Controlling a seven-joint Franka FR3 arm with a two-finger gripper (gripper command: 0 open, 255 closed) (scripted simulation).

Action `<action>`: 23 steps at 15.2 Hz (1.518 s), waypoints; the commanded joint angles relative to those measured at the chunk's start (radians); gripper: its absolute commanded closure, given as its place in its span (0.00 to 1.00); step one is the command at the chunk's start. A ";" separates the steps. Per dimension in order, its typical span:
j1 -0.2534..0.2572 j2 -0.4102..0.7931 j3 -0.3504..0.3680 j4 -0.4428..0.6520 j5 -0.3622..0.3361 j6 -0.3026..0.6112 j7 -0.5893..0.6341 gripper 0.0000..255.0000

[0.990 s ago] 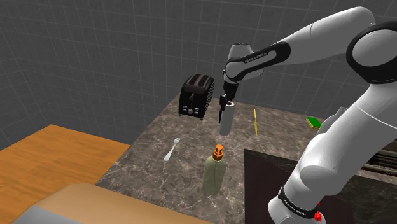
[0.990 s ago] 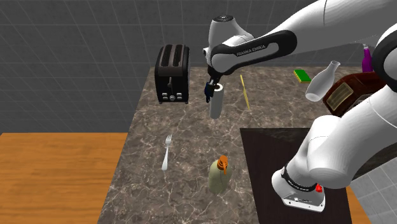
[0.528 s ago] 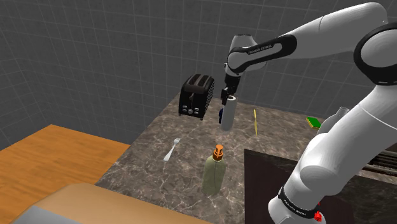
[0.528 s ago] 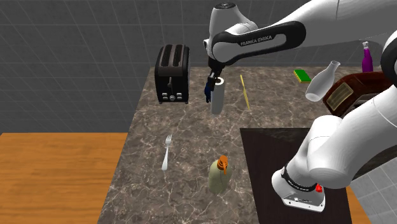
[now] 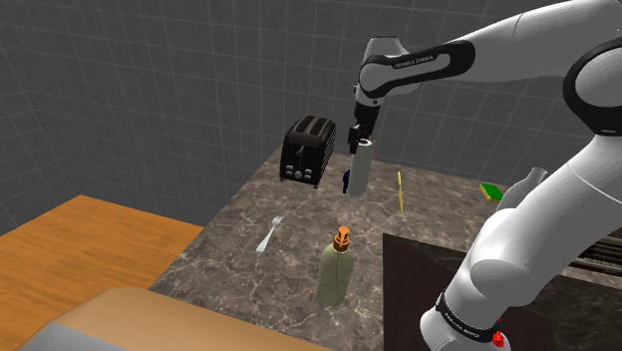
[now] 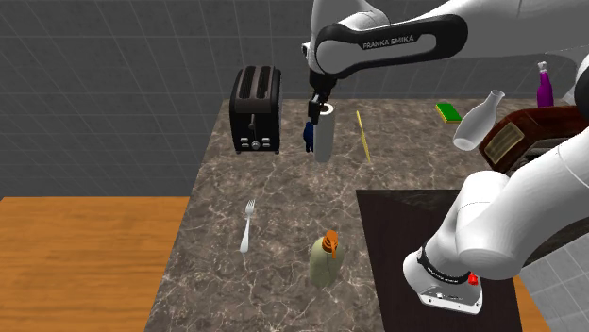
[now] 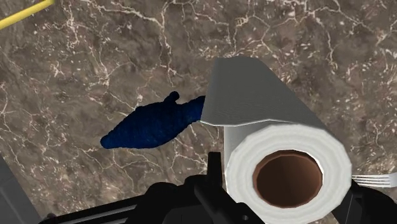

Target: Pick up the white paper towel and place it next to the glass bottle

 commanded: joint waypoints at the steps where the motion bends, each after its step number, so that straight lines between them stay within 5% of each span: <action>1: 0.000 -0.005 0.001 0.023 0.000 -0.028 -0.002 1.00; 23: 0.008 0.004 0.013 0.328 0.013 -0.324 -0.016 1.00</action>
